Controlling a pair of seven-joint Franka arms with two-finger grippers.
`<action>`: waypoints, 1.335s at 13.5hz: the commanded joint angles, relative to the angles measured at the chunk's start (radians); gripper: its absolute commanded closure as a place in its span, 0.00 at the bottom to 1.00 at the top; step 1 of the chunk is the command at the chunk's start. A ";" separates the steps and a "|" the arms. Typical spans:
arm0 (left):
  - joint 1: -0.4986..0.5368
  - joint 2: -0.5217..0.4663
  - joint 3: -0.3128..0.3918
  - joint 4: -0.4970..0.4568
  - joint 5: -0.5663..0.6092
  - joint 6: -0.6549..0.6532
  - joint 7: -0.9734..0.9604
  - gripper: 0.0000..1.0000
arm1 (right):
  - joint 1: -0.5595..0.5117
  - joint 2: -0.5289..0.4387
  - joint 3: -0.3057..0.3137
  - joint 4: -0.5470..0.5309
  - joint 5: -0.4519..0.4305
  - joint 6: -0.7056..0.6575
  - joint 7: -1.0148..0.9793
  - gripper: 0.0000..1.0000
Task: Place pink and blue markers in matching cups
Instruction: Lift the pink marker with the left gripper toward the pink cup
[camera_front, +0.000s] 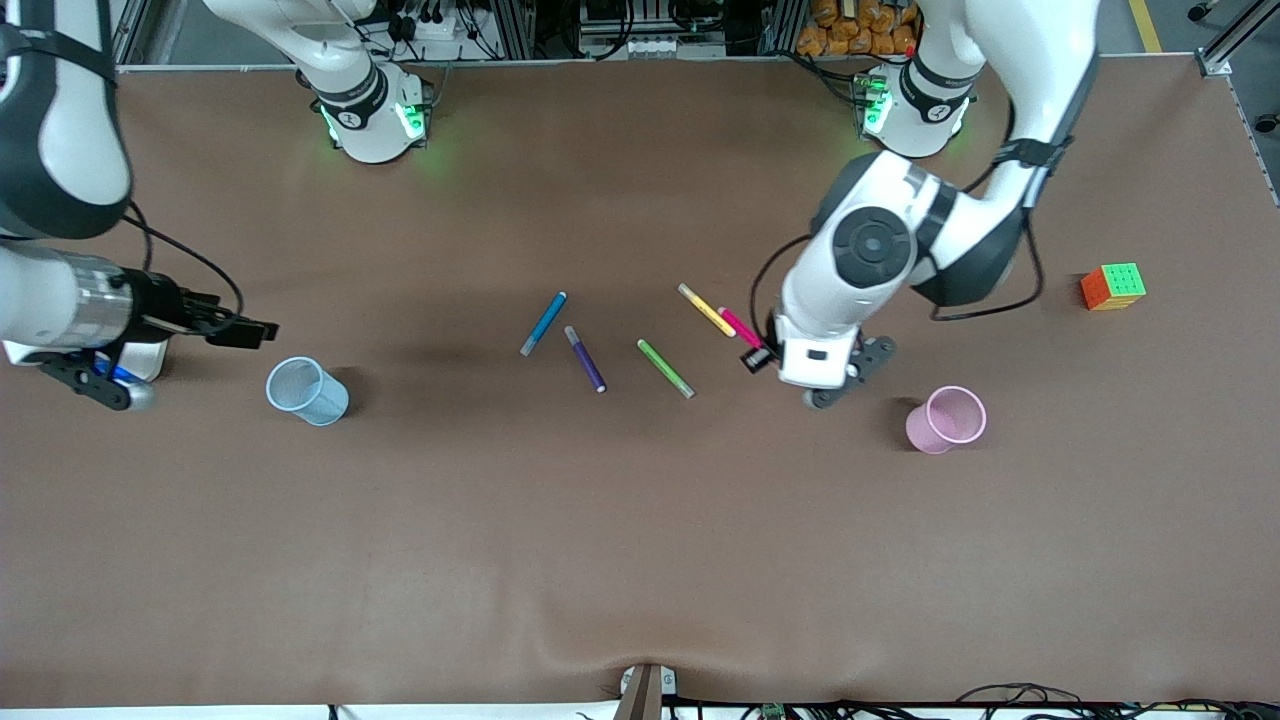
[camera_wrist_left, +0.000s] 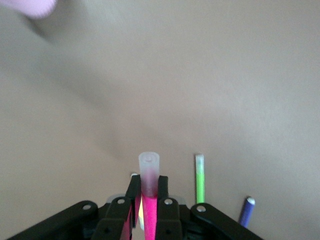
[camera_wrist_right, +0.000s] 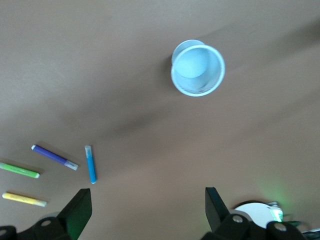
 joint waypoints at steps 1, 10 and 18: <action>0.041 -0.057 -0.002 0.008 0.033 -0.060 0.112 1.00 | 0.083 -0.046 -0.004 -0.125 0.012 0.113 0.107 0.00; 0.215 -0.140 -0.002 0.015 0.219 -0.156 0.519 1.00 | 0.198 -0.063 -0.004 -0.298 0.012 0.337 0.242 0.00; 0.245 -0.105 0.000 0.032 0.519 -0.123 0.509 1.00 | 0.285 -0.025 -0.002 -0.396 0.015 0.547 0.416 0.00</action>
